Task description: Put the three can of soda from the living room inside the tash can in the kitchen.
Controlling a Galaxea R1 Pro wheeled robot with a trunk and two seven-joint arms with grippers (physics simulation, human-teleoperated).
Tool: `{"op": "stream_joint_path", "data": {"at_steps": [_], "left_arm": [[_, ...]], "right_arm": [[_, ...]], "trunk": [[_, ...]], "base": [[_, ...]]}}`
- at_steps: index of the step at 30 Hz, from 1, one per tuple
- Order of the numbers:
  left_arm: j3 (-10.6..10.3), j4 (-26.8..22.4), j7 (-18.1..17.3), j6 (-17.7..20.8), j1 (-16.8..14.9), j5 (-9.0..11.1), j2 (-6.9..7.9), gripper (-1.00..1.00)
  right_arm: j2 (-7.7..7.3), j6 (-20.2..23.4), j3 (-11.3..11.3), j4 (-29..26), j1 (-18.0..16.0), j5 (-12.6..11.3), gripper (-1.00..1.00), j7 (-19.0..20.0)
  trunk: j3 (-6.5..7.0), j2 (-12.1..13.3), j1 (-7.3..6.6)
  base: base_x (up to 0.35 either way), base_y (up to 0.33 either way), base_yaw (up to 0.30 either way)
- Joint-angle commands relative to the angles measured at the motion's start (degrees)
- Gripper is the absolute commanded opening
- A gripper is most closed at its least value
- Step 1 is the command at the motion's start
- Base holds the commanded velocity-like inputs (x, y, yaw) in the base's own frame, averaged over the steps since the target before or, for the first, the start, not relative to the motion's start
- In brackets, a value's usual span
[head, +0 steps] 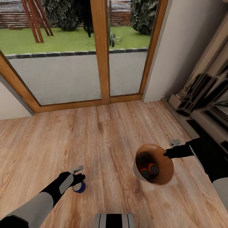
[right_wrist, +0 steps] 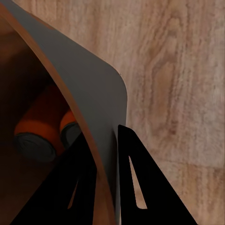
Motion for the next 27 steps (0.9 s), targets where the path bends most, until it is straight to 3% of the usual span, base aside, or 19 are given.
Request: {"op": "stream_joint_path", "data": {"at_steps": [1,12,25,26,27], "left_arm": [[0.0,0.0,-0.02,0.04,-0.03,0.0,0.03,1.0],[-0.07,0.01,-0.05,0.1,-0.09,0.0,-0.01,1.0],[0.08,0.06,0.77,-0.82,0.59,0.01,-0.02,1.0],[0.04,0.08,0.76,-0.83,0.6,0.02,-0.02,-1.0],[-0.02,0.13,0.75,-0.86,0.6,0.01,-0.02,-1.0]], "right_arm": [[0.0,0.57,-0.01,-0.05,-0.03,-1.4,-1.0,0.29],[-0.04,0.57,-0.08,-0.06,-0.02,-1.4,-1.0,0.29],[-0.08,0.57,-0.09,-0.08,-0.02,-1.4,-1.0,0.29],[-0.08,0.57,-0.09,-0.07,-0.02,-1.4,-1.0,0.29],[-0.08,0.57,-0.09,-0.06,-0.02,-1.4,-1.0,0.3]], "trunk": [[-0.22,-0.02,0.01],[-2.66,-0.17,0.3],[-2.66,-0.17,0.3],[-2.66,-0.17,0.3],[-2.66,-0.17,0.3]], "base": [[0.0,0.0,0.0],[0.0,0.0,0.0],[0.0,0.0,0.0],[0.0,0.0,0.0],[0.0,0.0,0.0]]}}
